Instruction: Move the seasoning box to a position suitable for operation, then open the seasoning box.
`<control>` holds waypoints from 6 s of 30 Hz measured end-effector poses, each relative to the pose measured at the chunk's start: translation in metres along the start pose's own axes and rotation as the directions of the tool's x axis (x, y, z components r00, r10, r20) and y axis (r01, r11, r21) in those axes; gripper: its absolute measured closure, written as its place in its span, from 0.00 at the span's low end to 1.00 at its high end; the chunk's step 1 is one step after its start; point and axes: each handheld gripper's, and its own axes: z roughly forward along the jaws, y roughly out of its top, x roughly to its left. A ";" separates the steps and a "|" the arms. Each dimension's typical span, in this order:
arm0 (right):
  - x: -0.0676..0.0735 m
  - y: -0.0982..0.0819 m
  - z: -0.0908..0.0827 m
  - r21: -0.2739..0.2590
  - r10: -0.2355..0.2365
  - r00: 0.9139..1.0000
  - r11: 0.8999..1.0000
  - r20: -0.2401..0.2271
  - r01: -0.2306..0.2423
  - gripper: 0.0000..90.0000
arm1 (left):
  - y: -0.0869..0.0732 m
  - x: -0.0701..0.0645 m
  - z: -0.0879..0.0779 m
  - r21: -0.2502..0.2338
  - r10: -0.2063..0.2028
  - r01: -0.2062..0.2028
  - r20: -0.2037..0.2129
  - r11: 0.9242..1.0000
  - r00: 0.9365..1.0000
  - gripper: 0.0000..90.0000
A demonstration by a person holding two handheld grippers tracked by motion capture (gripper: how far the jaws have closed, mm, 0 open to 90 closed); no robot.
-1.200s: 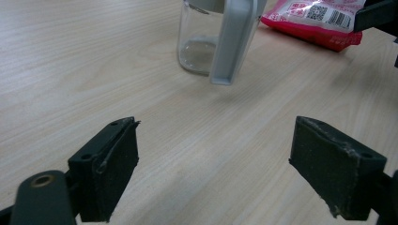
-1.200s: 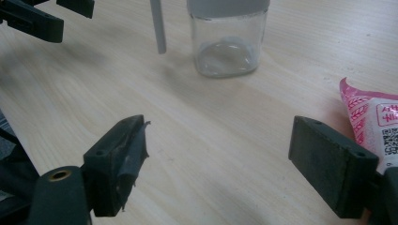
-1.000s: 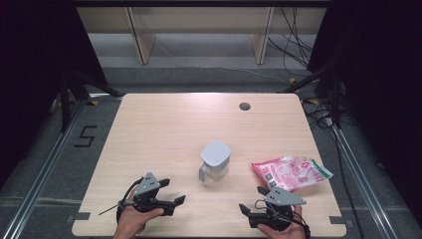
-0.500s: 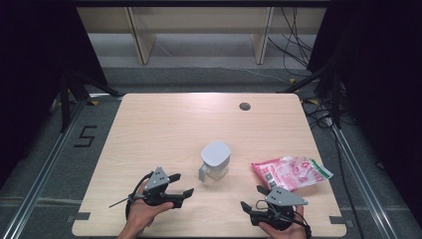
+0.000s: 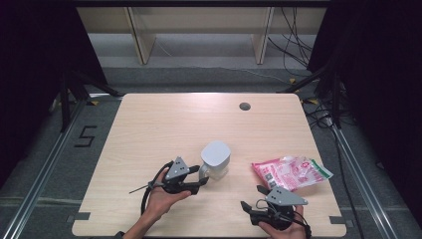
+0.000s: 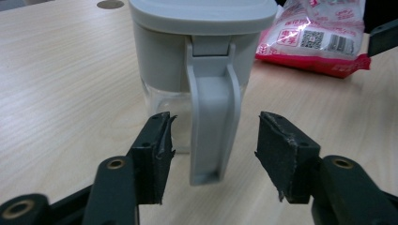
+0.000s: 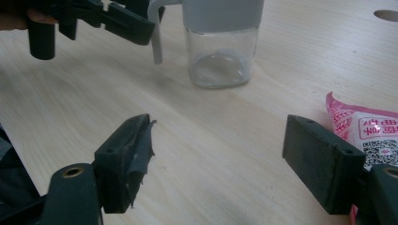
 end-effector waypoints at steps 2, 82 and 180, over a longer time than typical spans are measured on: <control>-0.001 0.000 0.001 -0.006 -0.015 1.000 1.000 0.019 0.015 0.28 | 0.001 0.001 0.004 -0.015 0.015 -0.015 0.007 1.000 1.000 0.65; -0.001 -0.001 0.003 0.006 0.010 1.000 1.000 -0.003 -0.010 0.29 | 0.008 0.037 0.017 -0.029 0.102 -0.101 0.028 0.994 0.994 0.76; -0.013 0.024 0.021 -0.076 -0.121 0.992 0.990 0.021 0.122 0.60 | 0.050 0.037 -0.006 -0.129 0.033 -0.028 0.035 0.991 0.999 0.98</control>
